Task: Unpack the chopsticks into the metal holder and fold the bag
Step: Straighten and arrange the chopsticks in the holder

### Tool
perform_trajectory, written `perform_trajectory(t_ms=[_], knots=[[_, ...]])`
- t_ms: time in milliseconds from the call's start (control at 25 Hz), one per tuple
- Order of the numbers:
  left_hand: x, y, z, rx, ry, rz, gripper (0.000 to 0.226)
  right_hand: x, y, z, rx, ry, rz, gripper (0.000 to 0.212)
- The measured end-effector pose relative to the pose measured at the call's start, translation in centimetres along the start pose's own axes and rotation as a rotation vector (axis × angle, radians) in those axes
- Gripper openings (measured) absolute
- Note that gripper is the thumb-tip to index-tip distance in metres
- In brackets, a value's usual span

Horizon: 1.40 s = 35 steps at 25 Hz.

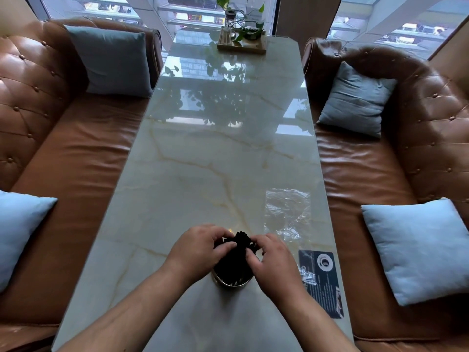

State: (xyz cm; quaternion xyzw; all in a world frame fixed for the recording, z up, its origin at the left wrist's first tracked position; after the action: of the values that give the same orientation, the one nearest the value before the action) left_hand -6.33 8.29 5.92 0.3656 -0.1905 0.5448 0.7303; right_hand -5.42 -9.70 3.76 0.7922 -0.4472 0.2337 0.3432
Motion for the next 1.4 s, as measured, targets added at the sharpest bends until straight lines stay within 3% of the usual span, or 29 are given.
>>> perform_trajectory(t_ms=[360, 680, 880, 960, 1000, 1080, 1120, 1200, 1280, 1320, 1400], knots=[[1.9, -1.2, 1.9, -0.077, -0.180, -0.031, 0.015, 0.5, 1.0, -1.1, 0.015, 0.018, 0.010, 0.025], [10.4, 0.4, 5.9, -0.101, -0.159, 0.032, 0.011, 2.9, 2.6, -1.9, 0.025, -0.001, 0.092, 0.027], [19.1, 3.5, 4.9, -0.143, 0.229, 0.271, 0.009, 6.4, 4.5, -4.6, 0.156, -0.016, 0.297, 0.019], [20.5, 4.6, 2.9, -0.163, 0.577, 0.392, 0.009, 6.1, 4.5, -6.0, 0.193, -0.090, 0.206, 0.023], [19.8, 4.8, 1.7, -0.157, 0.791, 0.415, 0.007, 4.9, 4.0, -6.6, 0.168, -0.193, 0.069, 0.025], [16.0, 4.2, 0.0, -0.093, 1.168, 0.371, 0.007, 1.3, 3.0, -7.8, 0.089, -0.655, -0.262, 0.044], [13.4, 3.7, -0.4, -0.040, 1.294, 0.324, 0.008, 0.6, 2.7, -8.5, 0.052, -0.959, -0.334, 0.057], [8.1, 3.4, -0.9, 0.070, 1.436, 0.234, 0.007, 1.8, 1.9, -8.6, 0.009, -1.371, -0.249, 0.058], [3.8, 3.6, -1.1, 0.148, 1.493, 0.158, 0.007, 4.7, 1.3, -7.4, -0.013, -1.350, -0.061, 0.025], [2.1, 3.8, -1.2, 0.174, 1.478, 0.115, 0.005, 6.2, 1.2, -6.6, -0.010, -1.225, 0.013, 0.018], [-0.1, 4.0, -2.0, 0.217, 1.302, 0.059, 0.006, 8.6, 1.1, -5.9, 0.034, -0.925, 0.088, 0.025]])
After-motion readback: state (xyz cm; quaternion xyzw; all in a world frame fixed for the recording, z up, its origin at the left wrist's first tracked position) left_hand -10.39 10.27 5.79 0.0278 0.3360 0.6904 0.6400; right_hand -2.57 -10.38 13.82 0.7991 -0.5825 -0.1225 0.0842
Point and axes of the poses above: each hand's wrist, its own y-axis away from the middle knuckle, its own x-axis out of the back of the hand, z = x × y, the point moved 10 cm from there along -y, towards the middle knuckle, and after that the axes turned 13 degrees about -z, right-handed, at the moved point
